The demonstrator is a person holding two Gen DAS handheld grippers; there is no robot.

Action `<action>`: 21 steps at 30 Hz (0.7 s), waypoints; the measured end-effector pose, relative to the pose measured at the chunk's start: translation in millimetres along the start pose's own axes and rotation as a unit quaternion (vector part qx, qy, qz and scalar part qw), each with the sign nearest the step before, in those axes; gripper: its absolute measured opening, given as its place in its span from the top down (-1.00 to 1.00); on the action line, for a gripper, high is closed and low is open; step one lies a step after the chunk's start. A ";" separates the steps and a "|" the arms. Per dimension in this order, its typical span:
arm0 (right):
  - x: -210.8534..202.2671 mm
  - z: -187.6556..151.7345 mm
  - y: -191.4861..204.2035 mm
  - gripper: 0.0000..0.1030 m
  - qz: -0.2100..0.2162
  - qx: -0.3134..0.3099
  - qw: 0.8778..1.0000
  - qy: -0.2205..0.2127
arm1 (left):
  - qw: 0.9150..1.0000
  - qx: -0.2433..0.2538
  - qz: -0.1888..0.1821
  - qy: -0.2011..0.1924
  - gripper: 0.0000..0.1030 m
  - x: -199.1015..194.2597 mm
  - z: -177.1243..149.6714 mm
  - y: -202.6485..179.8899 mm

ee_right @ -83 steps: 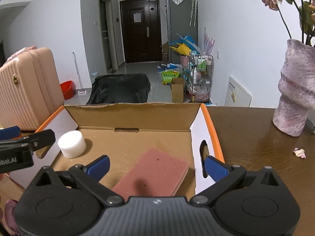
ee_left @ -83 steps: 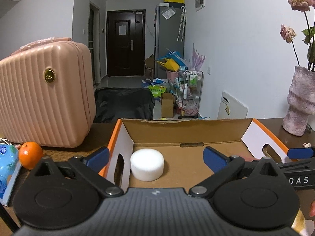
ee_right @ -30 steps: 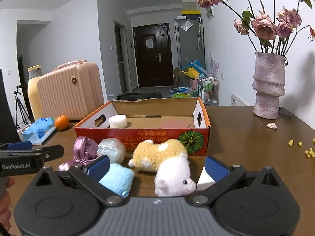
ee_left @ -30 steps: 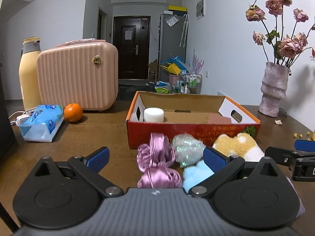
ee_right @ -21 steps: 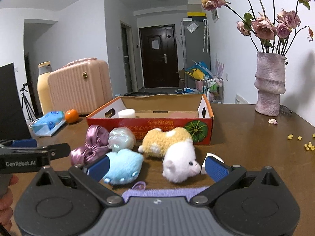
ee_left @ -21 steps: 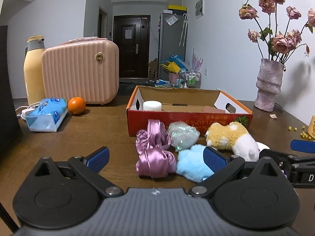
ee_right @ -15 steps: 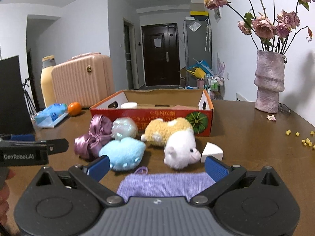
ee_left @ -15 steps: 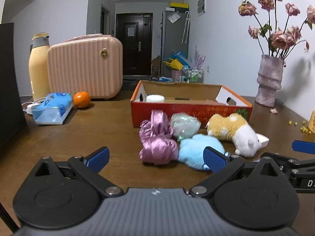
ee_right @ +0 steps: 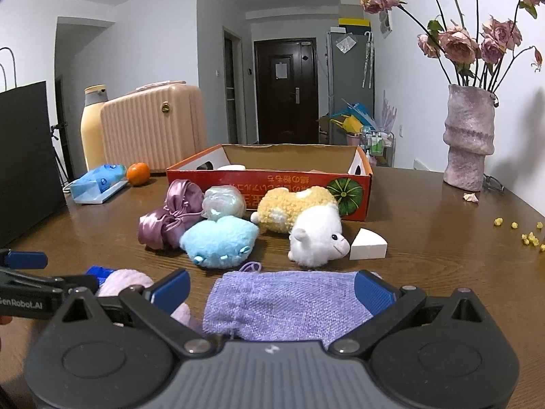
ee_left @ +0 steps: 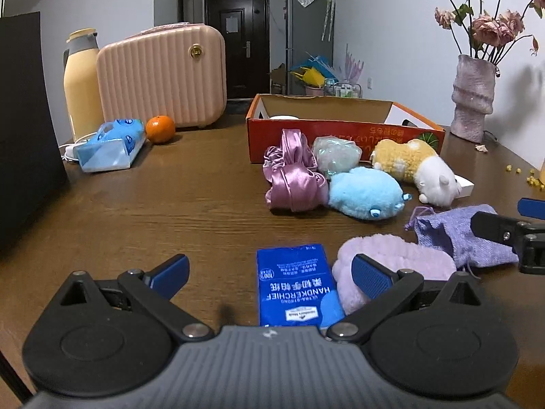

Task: Organize soft objects
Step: 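Move the left gripper to the blue tissue pack and grasp it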

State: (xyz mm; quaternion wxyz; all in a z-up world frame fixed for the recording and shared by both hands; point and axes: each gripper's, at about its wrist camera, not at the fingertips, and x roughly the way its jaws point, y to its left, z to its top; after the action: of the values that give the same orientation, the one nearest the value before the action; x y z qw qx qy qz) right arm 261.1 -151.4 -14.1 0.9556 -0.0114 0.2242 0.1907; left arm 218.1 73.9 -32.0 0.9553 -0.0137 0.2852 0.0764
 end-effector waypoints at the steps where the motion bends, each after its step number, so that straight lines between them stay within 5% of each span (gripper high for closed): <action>1: -0.8 -0.8 0.7 -1.00 0.001 -0.002 1.000 -0.001 | 1.000 -0.001 -0.003 0.000 -1.00 -1.0 -1.1 1.1; 16: -0.4 -4.4 7.2 -1.00 0.009 -0.017 1.000 0.004 | 0.999 -0.001 0.021 0.044 -0.97 16.3 -6.2 2.2; 21: 0.6 -4.8 8.6 -1.00 0.010 -0.020 1.000 0.006 | 0.998 0.005 0.028 0.062 -0.62 22.4 -8.3 1.7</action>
State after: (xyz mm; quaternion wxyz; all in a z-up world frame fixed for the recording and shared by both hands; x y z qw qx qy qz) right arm 256.4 -143.7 -18.2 0.9520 -0.0295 0.2258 0.2044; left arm 231.8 78.2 -51.3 0.9335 -0.0059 0.3441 0.1008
